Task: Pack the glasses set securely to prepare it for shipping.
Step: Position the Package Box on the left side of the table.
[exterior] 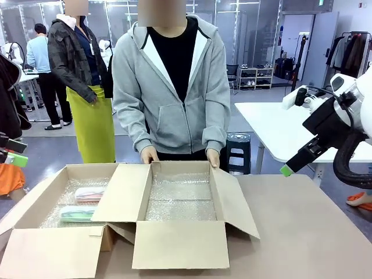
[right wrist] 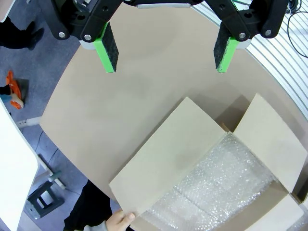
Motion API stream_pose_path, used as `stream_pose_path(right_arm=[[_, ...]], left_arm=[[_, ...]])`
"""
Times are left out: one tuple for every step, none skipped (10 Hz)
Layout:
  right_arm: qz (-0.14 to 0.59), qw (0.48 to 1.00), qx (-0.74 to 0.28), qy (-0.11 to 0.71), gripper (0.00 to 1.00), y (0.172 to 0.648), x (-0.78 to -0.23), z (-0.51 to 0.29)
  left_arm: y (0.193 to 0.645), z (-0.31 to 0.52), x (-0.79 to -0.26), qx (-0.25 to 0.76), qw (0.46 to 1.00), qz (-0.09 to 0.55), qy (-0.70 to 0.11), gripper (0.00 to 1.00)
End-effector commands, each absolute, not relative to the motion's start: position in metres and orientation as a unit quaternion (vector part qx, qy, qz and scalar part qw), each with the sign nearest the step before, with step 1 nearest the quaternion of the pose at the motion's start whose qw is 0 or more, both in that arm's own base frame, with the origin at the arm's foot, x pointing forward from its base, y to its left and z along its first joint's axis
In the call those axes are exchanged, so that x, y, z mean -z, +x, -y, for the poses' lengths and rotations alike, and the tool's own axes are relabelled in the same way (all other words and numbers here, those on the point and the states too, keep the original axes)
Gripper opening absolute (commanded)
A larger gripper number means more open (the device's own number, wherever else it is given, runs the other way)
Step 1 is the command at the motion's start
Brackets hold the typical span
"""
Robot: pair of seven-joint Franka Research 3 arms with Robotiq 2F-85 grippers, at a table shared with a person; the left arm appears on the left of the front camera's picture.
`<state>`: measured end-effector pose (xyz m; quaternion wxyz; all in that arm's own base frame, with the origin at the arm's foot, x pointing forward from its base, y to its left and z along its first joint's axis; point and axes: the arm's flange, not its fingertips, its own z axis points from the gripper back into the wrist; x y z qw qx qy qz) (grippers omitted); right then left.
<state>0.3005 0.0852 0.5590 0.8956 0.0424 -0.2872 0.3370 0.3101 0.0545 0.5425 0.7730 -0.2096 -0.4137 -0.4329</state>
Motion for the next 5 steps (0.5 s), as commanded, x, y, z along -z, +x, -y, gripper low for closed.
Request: stream_pose_path(right_arm=[[0.289, 0.896, -0.336, 0.037, 1.0, 0.2987, -0.5588, -0.0863], [0.289, 0.896, -0.336, 0.037, 1.0, 0.2987, -0.5588, -0.0863], [0.289, 0.896, -0.336, 0.037, 1.0, 0.2987, -0.5588, -0.0863], [0.289, 0.896, -0.336, 0.037, 1.0, 0.2987, -0.5588, -0.0863], [0.289, 0.896, -0.336, 0.037, 1.0, 0.2987, -0.5588, -0.0863]], left_arm=[[0.3079, -0.0555, -0.5461, 0.428, 0.772, 0.422, -0.209, 1.0], [0.3079, -0.0555, -0.5461, 0.428, 0.772, 0.422, -0.209, 1.0], [0.3079, -0.0555, -0.5461, 0.428, 0.772, 0.422, -0.209, 1.0], [0.3079, -0.0555, -0.5461, 0.428, 0.772, 0.422, -0.209, 1.0], [0.3079, -0.0555, -0.5461, 0.428, 0.772, 0.422, -0.209, 1.0]])
